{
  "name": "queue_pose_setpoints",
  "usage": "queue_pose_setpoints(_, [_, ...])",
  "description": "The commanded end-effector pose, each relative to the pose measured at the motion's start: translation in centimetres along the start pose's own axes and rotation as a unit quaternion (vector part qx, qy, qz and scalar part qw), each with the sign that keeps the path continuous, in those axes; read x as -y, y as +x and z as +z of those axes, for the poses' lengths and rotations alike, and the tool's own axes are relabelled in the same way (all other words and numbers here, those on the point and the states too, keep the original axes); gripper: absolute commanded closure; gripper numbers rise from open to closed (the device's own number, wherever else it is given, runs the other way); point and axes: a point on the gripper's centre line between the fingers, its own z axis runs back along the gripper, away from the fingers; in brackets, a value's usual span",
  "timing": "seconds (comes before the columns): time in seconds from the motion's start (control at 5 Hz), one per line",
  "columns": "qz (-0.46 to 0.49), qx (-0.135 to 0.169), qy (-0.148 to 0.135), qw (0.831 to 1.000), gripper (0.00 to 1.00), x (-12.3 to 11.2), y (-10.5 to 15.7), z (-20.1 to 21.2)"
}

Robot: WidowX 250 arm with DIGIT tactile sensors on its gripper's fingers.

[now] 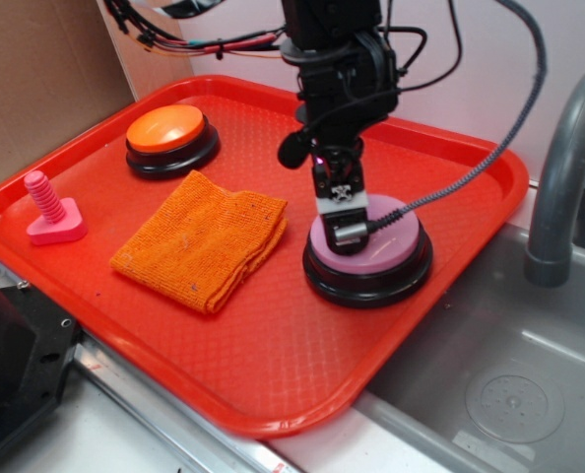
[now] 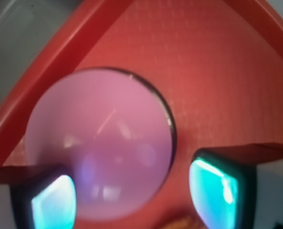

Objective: Push the pink button.

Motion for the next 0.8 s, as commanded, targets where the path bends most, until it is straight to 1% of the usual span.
queue_pose_setpoints(0.0, [-0.024, 0.017, 0.002, 1.0, 0.0, 1.6, 1.3, -0.3])
queue_pose_setpoints(0.2, [-0.029, 0.018, 0.006, 0.999, 0.0, 2.0, 1.2, 0.0])
queue_pose_setpoints(0.6, [-0.027, 0.018, 0.005, 0.999, 0.0, 2.0, 0.9, 2.5])
